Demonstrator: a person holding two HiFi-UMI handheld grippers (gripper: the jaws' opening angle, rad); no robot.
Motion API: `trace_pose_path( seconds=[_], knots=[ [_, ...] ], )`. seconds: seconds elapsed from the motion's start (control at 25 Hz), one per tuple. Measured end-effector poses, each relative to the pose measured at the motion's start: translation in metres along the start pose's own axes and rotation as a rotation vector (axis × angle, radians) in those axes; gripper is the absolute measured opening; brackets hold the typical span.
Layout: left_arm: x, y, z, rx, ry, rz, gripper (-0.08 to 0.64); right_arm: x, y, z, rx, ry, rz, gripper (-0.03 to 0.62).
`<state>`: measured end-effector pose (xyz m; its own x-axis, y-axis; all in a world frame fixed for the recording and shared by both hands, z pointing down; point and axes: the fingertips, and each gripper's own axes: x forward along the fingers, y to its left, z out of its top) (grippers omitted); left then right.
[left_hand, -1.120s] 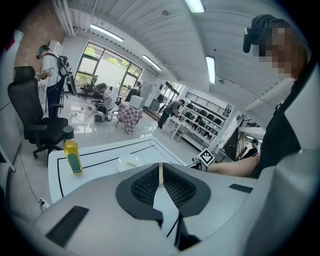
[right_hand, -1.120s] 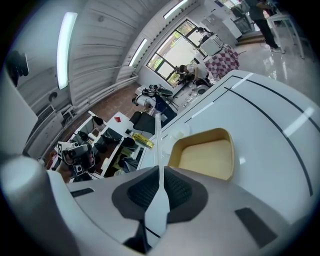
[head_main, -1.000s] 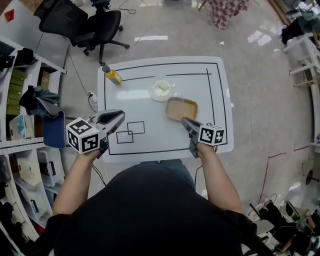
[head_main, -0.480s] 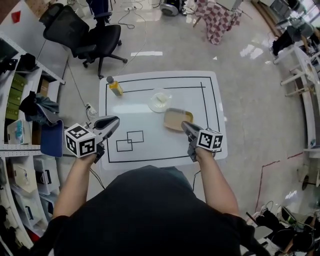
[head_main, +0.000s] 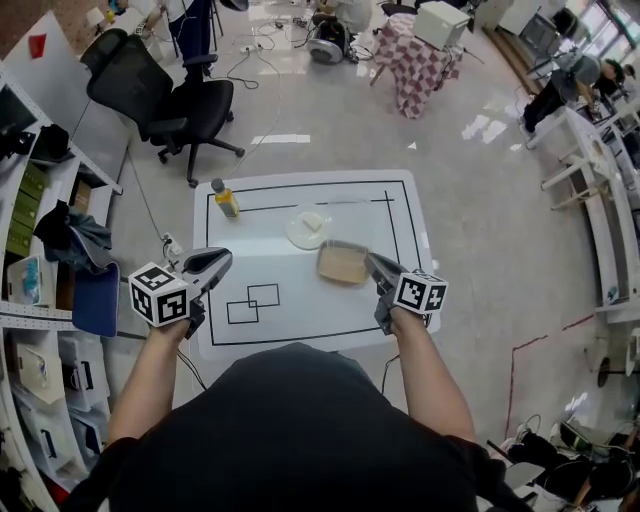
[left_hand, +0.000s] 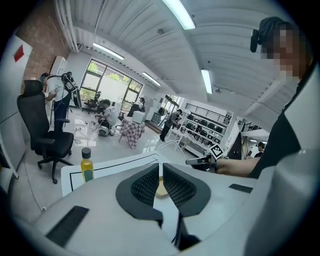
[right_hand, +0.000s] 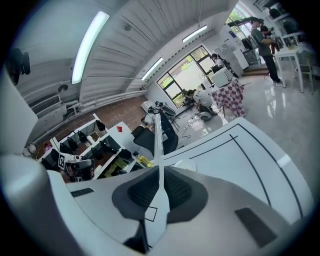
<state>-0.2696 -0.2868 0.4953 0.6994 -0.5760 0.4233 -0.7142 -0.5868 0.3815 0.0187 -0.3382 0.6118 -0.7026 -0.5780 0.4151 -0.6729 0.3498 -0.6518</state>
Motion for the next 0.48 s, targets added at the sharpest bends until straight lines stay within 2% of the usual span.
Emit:
trace_pose_path(
  seconds=[0.2,0.48],
  knots=[
    [-0.001,-0.003,0.003,0.008,-0.014,-0.006,0.038,-0.025,0.007,0.030,-0.029,-0.074,-0.028,0.043],
    [-0.007,-0.014,0.012,0.022,-0.027,-0.031,0.038,-0.059,0.025,0.051,-0.060,-0.121,-0.053,0.043]
  ],
)
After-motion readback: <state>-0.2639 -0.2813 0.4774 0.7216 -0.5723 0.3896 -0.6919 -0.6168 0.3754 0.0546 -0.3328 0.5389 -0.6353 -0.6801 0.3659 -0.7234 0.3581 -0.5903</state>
